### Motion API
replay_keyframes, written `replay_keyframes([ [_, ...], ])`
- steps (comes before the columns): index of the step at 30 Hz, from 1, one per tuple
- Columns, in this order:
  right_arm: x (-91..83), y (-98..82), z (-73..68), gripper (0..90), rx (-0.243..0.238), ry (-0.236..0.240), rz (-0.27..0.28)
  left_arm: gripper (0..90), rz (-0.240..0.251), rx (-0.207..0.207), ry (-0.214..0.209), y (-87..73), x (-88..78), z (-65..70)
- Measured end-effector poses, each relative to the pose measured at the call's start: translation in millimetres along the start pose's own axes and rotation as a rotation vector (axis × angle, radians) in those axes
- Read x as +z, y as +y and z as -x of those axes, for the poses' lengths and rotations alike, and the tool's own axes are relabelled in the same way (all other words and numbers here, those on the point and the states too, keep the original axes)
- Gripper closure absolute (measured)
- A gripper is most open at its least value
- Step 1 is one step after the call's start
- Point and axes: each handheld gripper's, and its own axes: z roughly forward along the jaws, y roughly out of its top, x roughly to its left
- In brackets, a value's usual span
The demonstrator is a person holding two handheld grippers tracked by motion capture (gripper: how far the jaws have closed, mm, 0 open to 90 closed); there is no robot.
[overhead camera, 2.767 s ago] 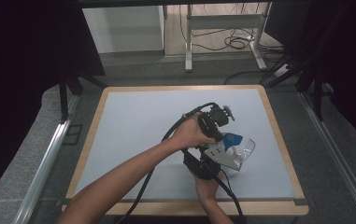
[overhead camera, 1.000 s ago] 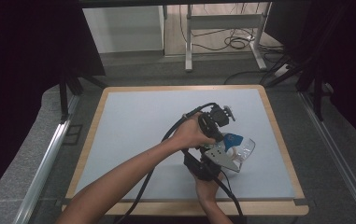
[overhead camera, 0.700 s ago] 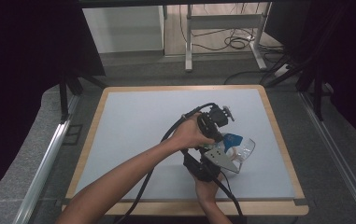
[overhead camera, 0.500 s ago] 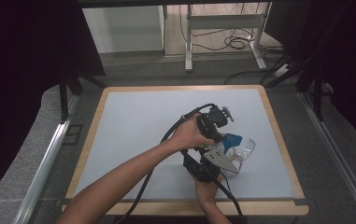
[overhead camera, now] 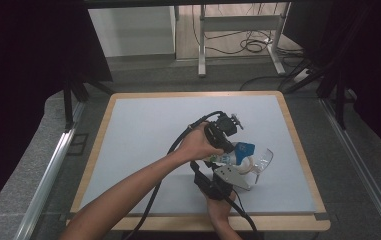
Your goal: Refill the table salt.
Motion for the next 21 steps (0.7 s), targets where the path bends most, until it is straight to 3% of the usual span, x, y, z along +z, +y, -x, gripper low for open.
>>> replay_keyframes([
  [21, -5.2, -8.4, 0.5, 49.6, -0.022, -0.020, -0.035, 90.0, 0.036, -0.006, -0.017, -7.3, -8.5, 0.8],
])
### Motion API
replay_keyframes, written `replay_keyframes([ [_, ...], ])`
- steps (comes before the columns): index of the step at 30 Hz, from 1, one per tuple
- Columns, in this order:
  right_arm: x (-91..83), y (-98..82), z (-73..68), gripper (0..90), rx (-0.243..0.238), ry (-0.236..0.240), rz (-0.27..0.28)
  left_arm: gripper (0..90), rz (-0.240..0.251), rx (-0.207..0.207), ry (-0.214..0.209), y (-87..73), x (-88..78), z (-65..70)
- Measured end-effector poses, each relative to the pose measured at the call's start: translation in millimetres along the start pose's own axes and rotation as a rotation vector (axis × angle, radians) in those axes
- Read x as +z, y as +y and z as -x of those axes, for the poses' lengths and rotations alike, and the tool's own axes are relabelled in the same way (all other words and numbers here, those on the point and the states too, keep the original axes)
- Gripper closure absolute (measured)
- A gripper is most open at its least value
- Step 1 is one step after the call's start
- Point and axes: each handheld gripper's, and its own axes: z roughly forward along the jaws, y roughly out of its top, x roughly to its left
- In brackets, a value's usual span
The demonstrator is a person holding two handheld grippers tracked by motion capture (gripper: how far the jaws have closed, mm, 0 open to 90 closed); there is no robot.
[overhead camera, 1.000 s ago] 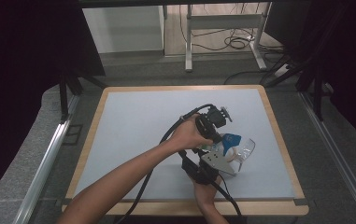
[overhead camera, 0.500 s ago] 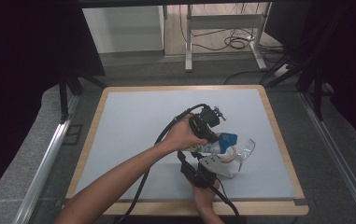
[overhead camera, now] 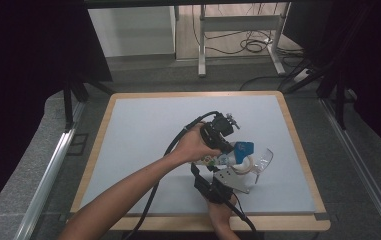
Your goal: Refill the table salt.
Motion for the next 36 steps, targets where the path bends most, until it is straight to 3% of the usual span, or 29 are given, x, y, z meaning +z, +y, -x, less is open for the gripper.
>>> replay_keyframes([
  [21, -9.1, -7.6, 11.7, 46.6, -0.009, -0.012, -0.050, 90.0, 0.042, -0.022, -0.010, -13.4, -8.2, -5.7],
  [31, -11.2, -9.1, 13.5, 46.6, -0.005, -0.014, -0.057, 90.0, 0.103, -0.049, -0.032, -22.9, -13.3, -10.9],
  [36, -14.1, -9.5, 15.9, 46.6, -0.008, -0.018, -0.058, 90.0, 0.114, -0.038, -0.038, -23.4, -15.0, -11.1],
])
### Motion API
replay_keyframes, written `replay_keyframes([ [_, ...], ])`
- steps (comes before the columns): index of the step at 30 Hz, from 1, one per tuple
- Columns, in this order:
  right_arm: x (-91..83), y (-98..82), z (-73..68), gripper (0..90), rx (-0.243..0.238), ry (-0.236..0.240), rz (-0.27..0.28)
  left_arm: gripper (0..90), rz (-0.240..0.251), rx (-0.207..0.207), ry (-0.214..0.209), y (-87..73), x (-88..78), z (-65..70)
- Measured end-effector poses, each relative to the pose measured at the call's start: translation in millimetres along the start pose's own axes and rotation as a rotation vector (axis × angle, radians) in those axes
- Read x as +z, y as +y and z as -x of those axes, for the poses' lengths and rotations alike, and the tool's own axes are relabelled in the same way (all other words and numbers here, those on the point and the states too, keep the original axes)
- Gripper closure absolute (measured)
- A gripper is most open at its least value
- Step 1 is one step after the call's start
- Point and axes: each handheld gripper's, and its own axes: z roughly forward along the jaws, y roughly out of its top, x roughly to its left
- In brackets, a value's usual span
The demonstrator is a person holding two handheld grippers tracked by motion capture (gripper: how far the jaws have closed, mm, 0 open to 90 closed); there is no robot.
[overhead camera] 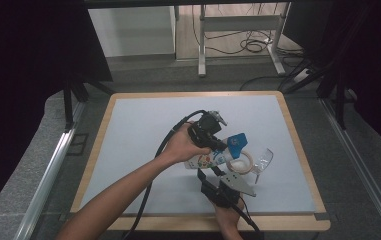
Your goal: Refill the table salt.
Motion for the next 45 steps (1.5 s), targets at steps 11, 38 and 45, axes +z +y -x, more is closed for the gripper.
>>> replay_keyframes([
  [11, -11.9, -4.6, 8.6, 45.6, 0.000, -0.012, -0.005, 90.0, 0.004, -0.004, -0.004, 1.3, 4.8, 0.5],
  [38, -26.3, -11.7, 18.1, 43.1, 0.017, 0.029, -0.048, 90.0, 0.131, -0.053, -0.005, -14.3, -15.0, -6.0],
  [45, -25.4, -10.8, 18.9, 43.1, 0.018, 0.040, -0.051, 90.0, 0.194, -0.098, -0.011, -28.2, -22.4, -12.0],
])
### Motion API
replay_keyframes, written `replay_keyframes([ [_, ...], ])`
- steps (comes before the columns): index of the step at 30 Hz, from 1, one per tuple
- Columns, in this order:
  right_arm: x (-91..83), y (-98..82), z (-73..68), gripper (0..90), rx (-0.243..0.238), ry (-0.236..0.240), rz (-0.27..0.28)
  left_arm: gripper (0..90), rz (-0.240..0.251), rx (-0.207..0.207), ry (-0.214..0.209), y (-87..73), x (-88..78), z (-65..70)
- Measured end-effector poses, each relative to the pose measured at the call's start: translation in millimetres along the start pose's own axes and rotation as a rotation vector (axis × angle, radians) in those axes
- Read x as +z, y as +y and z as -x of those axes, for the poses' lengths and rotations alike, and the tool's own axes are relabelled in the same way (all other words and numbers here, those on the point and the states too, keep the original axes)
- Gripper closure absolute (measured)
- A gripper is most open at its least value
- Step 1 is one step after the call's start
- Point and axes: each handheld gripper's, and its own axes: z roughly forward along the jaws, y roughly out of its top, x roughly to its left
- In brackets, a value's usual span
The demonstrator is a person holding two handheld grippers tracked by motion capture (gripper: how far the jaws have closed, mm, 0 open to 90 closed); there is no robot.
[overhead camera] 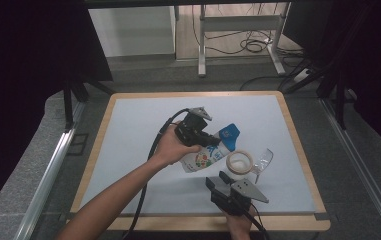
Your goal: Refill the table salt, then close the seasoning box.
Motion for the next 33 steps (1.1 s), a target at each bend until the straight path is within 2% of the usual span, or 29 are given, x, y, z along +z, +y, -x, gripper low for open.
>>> replay_keyframes([
  [3, 0.2, 0.4, -0.2, 43.1, -0.006, 0.003, 0.002, 90.0, -0.010, 0.007, 0.006, -5.1, -5.4, -7.2],
  [8, 1.1, 0.5, -0.4, 43.1, -0.012, 0.009, -0.005, 90.0, 0.014, -0.018, 0.015, -12.6, -13.5, -15.1],
  [18, 1.4, -0.3, -0.6, 42.9, -0.015, 0.011, -0.009, 90.0, 0.068, -0.062, 0.046, -26.8, -34.2, -32.6],
  [26, -0.5, 1.3, 0.8, 42.9, -0.008, 0.003, -0.006, 90.0, 0.122, -0.110, 0.078, -44.8, -51.9, -51.1],
  [33, 2.2, -0.1, -0.9, 42.9, -0.015, 0.008, -0.009, 90.0, 0.155, -0.144, 0.113, -58.7, -60.6, -65.6],
])
